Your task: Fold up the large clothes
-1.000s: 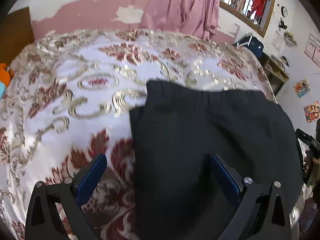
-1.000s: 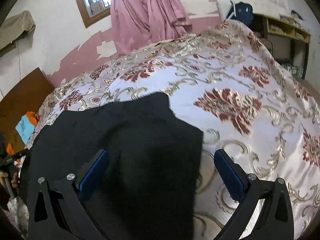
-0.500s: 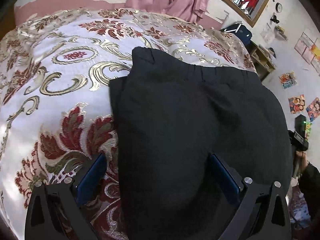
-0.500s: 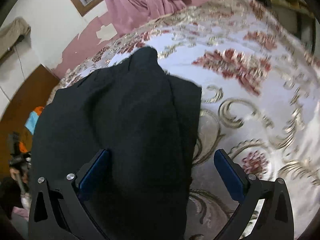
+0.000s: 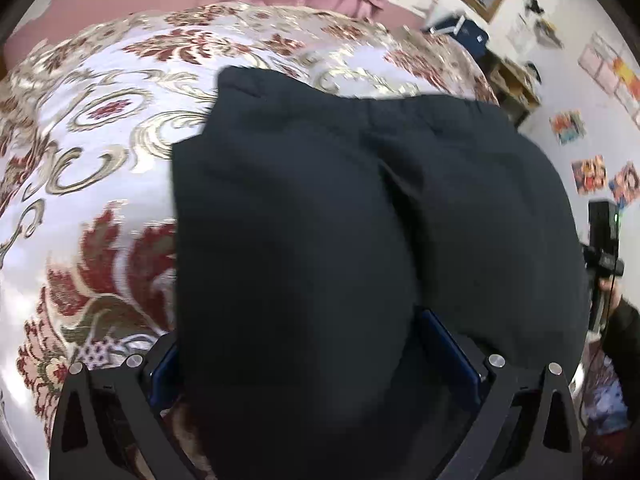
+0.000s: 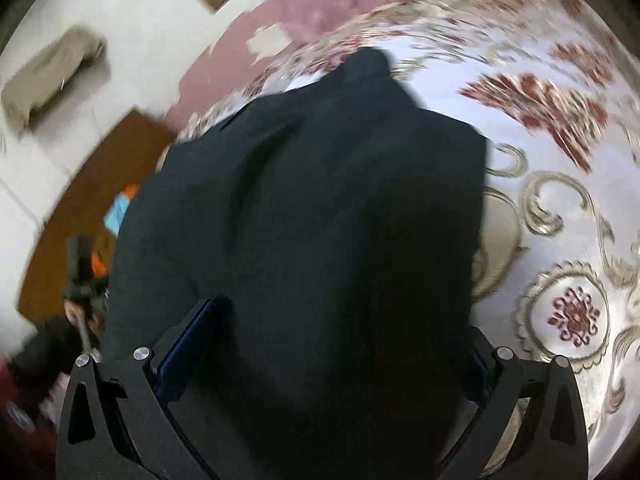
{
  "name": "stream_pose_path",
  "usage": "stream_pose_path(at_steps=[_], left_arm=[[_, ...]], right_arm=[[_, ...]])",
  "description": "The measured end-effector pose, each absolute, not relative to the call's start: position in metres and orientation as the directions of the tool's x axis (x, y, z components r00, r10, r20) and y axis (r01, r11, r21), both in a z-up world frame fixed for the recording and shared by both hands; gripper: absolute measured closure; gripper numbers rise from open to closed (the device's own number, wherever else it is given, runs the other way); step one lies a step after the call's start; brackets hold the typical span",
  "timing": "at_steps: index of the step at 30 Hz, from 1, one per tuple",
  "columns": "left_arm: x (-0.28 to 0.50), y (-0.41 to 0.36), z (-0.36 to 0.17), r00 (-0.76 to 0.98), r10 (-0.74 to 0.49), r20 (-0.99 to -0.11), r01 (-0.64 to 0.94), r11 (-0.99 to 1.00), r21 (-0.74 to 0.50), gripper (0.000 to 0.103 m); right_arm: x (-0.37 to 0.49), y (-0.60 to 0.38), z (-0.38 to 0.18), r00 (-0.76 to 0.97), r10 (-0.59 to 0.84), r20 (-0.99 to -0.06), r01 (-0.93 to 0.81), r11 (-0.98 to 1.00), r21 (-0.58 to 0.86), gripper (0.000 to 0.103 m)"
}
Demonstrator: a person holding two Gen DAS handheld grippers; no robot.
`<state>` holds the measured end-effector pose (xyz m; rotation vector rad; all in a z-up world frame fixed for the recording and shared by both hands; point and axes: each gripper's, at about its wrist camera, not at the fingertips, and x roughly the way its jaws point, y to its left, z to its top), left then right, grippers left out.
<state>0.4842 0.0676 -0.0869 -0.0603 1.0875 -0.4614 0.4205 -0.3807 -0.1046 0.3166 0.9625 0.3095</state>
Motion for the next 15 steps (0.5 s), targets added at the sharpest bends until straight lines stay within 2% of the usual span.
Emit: stream_pose_path(at_steps=[5, 11, 15], left_arm=[[0.483, 0.058, -0.087, 0.391, -0.348, -0.852, 0.327, 0.918, -0.225, 0.0], [0.478, 0.061, -0.09, 0.416, -0.356, -0.837, 0.331, 0.916, -0.225, 0.0], [0.479, 0.062, -0.091, 0.424, -0.362, -0.83, 0.333, 0.915, -0.229, 0.0]], right_arm=[[0.422, -0.38, -0.113, 0.543, 0.413, -0.731, -0.087, 0.894, 0.44, 0.001], [0.409, -0.377, -0.116, 0.617, 0.407, -0.674, -0.107, 0.891, 0.44, 0.001], [0.409, -0.377, -0.118, 0.621, 0.412, -0.667, -0.108, 0.888, 0.448, 0.001]])
